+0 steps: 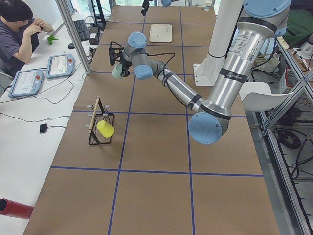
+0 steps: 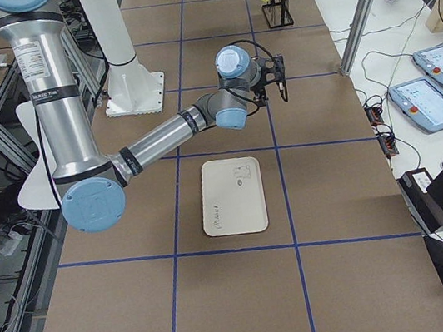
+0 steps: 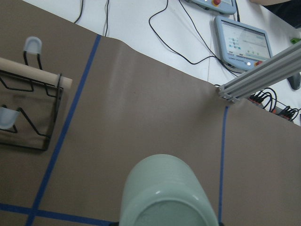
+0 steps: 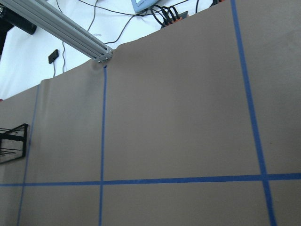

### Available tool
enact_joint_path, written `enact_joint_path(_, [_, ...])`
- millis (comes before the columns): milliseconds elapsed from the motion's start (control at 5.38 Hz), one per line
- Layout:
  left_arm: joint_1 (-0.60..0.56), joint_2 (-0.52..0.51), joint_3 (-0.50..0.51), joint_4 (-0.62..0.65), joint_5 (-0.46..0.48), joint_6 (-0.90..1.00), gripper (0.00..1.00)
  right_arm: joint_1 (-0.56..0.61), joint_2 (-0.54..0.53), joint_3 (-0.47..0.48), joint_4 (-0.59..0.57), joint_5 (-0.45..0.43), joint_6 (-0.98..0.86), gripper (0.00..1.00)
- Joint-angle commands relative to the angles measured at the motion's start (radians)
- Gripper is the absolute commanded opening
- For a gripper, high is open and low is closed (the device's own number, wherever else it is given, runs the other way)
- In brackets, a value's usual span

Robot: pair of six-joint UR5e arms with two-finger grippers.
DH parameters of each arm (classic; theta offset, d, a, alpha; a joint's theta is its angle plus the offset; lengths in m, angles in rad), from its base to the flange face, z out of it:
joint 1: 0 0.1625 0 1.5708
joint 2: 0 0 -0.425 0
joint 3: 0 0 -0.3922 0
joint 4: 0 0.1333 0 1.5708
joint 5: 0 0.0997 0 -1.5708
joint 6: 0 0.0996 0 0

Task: Left arm grabs green cup and hands to right arm on tray

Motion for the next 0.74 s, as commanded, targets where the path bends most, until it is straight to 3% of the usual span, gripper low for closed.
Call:
enact_joint_path(0, [0.059, 0.006, -0.005, -0.207, -0.047, -0.234, 0.02, -0.141, 0.007, -0.001, 0.28, -0.208, 0.217, 1.0])
enact_joint_path(372, [0.067, 0.005, -0.011, -0.458, -0.185, -0.42, 0.02, -0.228, 0.014, -0.01, 0.514, -0.207, 0.218, 1.0])
enact_joint_path(558, [0.077, -0.006, -0.032, -0.484, -0.292, -0.424, 0.02, -0.273, 0.069, 0.0, 0.611, -0.204, 0.301, 1.0])
